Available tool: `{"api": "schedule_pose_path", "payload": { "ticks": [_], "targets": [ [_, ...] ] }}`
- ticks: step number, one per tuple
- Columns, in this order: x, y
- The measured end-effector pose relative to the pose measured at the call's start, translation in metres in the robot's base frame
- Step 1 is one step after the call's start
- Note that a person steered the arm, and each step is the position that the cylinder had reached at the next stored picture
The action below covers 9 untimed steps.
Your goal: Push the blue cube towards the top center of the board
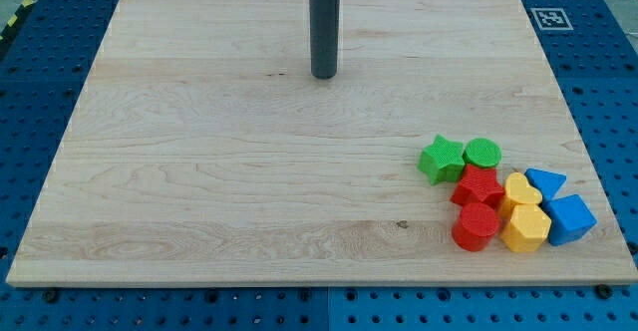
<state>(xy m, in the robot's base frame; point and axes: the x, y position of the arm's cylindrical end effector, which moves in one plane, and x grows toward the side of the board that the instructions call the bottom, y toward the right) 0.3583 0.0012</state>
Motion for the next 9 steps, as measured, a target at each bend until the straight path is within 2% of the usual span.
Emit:
{"api": "schedule_pose_path", "payload": {
  "ticks": [3, 4, 5, 6, 7, 9],
  "targets": [
    [0.0, -0.002],
    [0.0, 0.021],
    [0.0, 0.111],
    [0.034, 0.195],
    [0.1, 0.22],
    [0.145, 0.3]
  ]
}}
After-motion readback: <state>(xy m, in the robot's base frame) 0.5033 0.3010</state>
